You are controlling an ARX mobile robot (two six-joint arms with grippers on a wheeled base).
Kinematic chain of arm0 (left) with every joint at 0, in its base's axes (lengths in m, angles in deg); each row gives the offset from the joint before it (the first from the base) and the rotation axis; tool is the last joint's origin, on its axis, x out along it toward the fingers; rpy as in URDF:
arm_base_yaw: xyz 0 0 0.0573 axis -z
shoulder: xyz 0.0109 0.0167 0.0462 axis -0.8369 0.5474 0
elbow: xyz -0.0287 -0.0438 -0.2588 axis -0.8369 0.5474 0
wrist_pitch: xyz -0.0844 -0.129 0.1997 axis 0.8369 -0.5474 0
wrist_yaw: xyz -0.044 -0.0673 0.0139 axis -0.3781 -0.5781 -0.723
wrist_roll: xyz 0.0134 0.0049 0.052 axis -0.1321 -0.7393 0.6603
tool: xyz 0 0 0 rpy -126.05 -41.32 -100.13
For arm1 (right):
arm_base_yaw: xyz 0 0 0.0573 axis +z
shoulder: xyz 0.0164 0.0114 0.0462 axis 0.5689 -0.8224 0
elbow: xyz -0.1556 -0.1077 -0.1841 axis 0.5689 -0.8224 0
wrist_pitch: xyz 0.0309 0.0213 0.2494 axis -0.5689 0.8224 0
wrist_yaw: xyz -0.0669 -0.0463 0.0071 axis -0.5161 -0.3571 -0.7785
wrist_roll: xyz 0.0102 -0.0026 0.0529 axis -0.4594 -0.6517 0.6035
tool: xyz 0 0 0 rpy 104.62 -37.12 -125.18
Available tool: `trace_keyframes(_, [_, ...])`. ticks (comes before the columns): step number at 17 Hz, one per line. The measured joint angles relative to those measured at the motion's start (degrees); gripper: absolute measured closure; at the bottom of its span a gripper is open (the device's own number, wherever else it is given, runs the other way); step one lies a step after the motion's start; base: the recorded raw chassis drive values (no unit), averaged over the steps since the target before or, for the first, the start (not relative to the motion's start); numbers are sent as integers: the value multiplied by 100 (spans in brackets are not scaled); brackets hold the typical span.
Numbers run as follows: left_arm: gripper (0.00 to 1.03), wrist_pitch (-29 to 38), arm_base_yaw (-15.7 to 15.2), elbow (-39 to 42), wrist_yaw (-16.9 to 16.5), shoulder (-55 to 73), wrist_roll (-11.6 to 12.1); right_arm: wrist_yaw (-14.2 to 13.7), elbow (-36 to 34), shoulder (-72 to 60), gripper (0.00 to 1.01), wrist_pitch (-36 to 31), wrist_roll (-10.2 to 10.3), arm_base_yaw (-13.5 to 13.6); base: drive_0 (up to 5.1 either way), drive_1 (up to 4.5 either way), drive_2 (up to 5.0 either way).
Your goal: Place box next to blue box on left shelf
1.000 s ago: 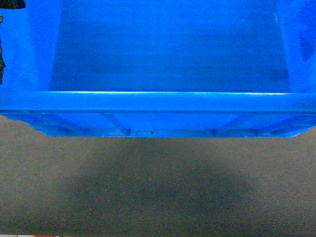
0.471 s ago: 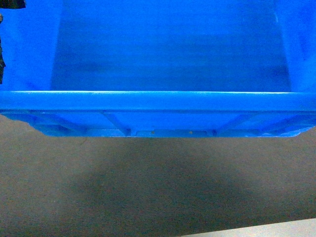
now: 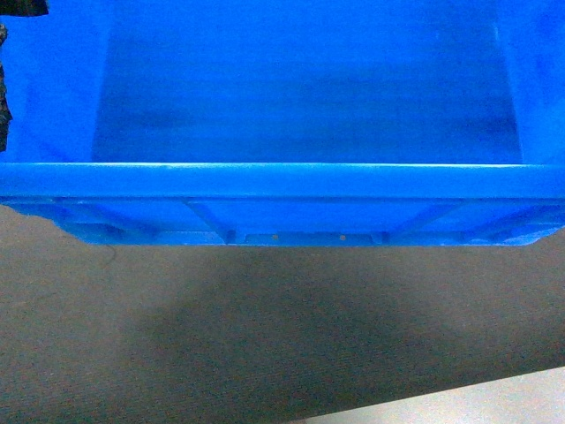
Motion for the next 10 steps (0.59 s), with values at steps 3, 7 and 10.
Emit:
trace_keyframes(3, [84,0,0,0,0,0,2,0,0,0,80,0,-15,0,-140,-140,-140])
trace_keyframes(7, [84,0,0,0,-2,0,2,0,0,0,80,0,-17,2,-152,-152,-152])
trace_keyframes(10, [84,0,0,0,0,0,2,0,0,0,80,0,-17,2,-142,-142,-142])
